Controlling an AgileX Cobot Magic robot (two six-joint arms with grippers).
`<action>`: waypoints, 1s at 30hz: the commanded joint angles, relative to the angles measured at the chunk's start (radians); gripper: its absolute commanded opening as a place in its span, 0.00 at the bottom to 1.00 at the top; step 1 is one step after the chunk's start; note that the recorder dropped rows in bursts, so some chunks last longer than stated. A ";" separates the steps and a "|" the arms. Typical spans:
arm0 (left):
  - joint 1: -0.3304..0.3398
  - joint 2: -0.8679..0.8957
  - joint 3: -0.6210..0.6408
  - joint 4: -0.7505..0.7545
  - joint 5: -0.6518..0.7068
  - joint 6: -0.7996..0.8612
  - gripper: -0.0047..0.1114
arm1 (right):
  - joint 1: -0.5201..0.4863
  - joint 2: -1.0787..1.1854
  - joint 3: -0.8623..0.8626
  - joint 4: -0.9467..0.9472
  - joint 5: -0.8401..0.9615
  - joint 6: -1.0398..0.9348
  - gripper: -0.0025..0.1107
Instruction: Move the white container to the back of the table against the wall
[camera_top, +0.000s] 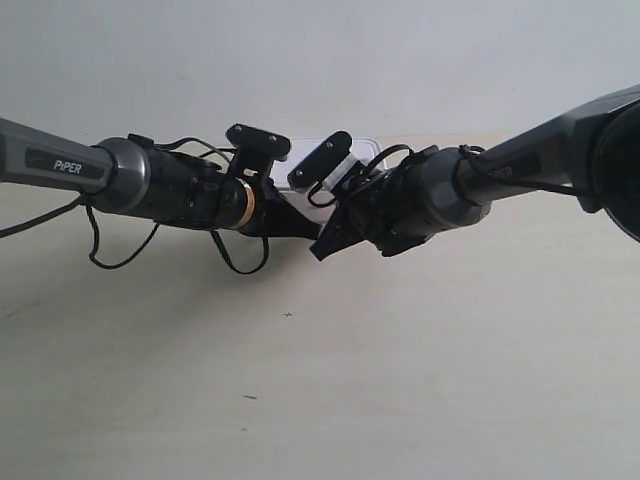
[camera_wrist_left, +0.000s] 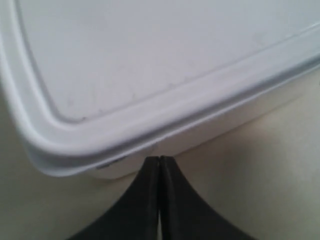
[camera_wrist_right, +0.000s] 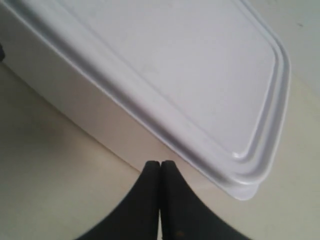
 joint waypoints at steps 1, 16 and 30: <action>0.008 -0.001 -0.010 0.037 -0.005 0.034 0.04 | -0.003 0.004 -0.037 -0.013 -0.019 -0.033 0.02; 0.045 0.007 -0.060 0.062 -0.056 0.052 0.04 | -0.028 0.087 -0.131 0.026 0.031 -0.182 0.02; 0.111 0.009 -0.069 0.062 -0.099 0.052 0.04 | -0.090 0.087 -0.167 0.040 -0.026 -0.183 0.02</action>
